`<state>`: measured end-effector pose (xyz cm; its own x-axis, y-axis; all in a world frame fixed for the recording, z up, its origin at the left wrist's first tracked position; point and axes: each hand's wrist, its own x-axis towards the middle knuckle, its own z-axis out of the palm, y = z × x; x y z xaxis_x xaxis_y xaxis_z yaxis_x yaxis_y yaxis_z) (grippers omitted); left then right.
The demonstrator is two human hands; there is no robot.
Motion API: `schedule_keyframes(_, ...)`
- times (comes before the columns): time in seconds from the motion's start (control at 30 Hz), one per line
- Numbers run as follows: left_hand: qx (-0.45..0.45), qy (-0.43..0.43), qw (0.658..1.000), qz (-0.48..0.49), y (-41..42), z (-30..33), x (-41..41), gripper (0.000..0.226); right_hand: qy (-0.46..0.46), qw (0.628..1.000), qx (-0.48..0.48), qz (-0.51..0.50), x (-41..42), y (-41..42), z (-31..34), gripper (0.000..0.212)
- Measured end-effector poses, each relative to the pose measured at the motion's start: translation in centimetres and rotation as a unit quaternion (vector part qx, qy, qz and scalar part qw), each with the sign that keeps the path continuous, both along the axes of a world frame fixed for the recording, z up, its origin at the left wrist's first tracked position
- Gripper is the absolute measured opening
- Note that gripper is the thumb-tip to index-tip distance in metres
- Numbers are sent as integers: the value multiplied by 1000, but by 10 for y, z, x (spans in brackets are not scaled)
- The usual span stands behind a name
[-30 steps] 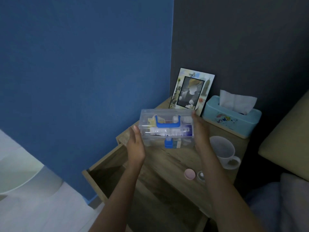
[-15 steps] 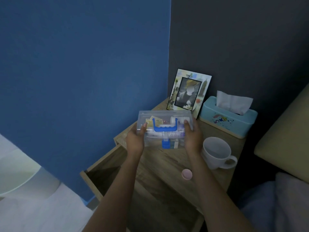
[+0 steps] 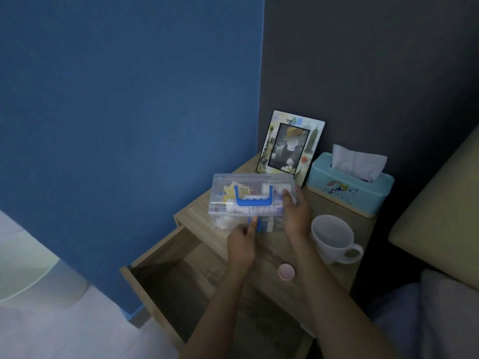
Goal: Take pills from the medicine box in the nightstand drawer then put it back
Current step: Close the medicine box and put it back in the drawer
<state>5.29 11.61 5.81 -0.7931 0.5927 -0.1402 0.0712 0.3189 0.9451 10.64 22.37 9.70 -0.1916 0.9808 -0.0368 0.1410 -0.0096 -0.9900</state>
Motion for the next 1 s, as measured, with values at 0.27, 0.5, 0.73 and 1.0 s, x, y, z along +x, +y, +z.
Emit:
schedule_keyframes(0.27, 6, 75, 997, 34, 1, 5, 0, 51, 17, 1000, 2, 6, 1, -1, 0, 47)
schedule_keyframes(0.5, 35, 75, 996, 17, 9, 8, -10, 37, 20, 1000, 9, -3, 1, 0, -2, 44)
schedule_keyframes(0.73, 57, 8, 997, -42, 8, -1, -14, 45, 30, 999, 14, 7, 1, 0, -4, 42)
schedule_keyframes(1.0, 99, -104, 986, -89, 6, 0, -23, 42, 21, 999, 29, 10, 2, 1, -6, 40)
